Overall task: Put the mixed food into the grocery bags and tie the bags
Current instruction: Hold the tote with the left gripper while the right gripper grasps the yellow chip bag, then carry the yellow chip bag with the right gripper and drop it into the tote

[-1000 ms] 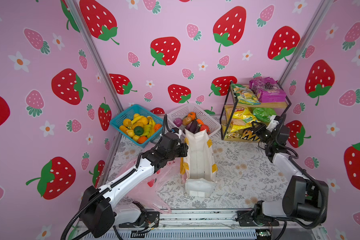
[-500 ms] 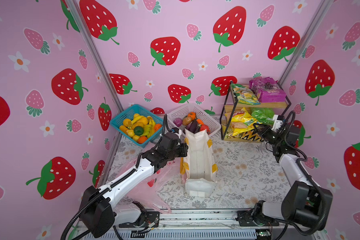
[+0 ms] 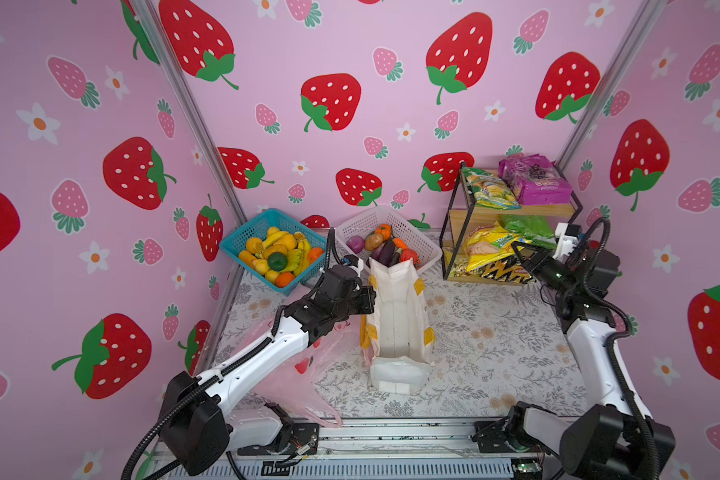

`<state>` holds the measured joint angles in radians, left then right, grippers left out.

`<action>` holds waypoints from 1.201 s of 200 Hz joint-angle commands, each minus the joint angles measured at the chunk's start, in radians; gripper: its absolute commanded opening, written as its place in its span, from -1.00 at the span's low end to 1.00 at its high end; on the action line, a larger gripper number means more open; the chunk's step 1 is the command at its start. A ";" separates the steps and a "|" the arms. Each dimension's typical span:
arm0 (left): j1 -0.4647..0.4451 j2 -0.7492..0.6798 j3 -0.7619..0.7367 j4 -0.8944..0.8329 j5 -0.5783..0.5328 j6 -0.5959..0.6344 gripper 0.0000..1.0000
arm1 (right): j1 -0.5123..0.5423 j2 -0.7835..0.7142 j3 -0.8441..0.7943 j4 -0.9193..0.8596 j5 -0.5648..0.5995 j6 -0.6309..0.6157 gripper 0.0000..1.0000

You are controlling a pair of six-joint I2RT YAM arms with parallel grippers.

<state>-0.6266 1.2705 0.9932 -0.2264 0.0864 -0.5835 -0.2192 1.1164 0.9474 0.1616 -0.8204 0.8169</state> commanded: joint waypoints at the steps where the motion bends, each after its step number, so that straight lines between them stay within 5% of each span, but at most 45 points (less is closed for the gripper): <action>1: 0.001 -0.005 -0.001 0.022 -0.023 0.003 -1.00 | -0.005 -0.058 0.038 0.002 -0.040 0.025 -1.00; 87: 0.018 0.004 -0.026 0.070 0.031 -0.031 -1.00 | 0.035 -0.281 0.110 -0.231 -0.140 -0.102 -1.00; 117: 0.022 0.018 -0.022 0.086 0.066 -0.043 -1.00 | 0.171 -0.287 0.167 -0.227 -0.189 -0.119 -1.00; 191: 0.028 0.017 -0.033 0.095 0.061 -0.056 -1.00 | 0.693 -0.142 0.303 -0.332 -0.081 -0.267 -1.00; 240: 0.032 -0.003 -0.042 0.089 0.057 -0.062 -1.00 | 0.764 -0.057 0.275 -0.512 0.010 -0.430 -1.00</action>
<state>-0.6018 1.2854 0.9726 -0.1539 0.1505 -0.6331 0.5388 1.0492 1.2316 -0.2478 -0.8783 0.5163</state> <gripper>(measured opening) 0.059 0.047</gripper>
